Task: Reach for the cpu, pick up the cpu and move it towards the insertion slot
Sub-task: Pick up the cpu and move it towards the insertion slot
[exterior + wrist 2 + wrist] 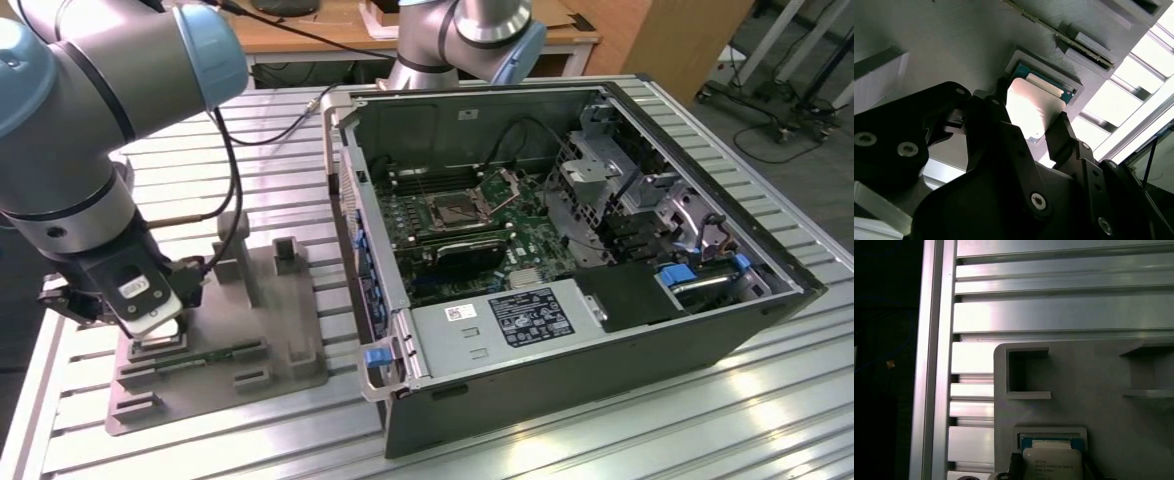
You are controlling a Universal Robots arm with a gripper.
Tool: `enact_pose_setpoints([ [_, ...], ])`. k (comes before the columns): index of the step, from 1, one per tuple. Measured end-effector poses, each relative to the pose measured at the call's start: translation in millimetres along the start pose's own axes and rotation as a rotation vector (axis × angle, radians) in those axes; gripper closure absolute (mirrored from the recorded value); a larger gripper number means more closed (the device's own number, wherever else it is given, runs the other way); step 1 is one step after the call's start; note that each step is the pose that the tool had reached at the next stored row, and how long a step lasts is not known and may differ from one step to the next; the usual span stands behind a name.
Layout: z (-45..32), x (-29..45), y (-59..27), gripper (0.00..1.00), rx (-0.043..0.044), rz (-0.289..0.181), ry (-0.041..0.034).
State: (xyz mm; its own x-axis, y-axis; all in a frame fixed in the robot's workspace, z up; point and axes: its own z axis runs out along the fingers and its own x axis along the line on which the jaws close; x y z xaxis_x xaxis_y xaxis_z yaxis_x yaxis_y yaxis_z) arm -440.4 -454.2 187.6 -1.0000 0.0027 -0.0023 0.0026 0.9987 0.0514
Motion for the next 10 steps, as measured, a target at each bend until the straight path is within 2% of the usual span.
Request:
enact_pose_setpoints([
  [10,-4.3,0.0,0.2,0.45,-0.0001,0.0,-0.0001],
])
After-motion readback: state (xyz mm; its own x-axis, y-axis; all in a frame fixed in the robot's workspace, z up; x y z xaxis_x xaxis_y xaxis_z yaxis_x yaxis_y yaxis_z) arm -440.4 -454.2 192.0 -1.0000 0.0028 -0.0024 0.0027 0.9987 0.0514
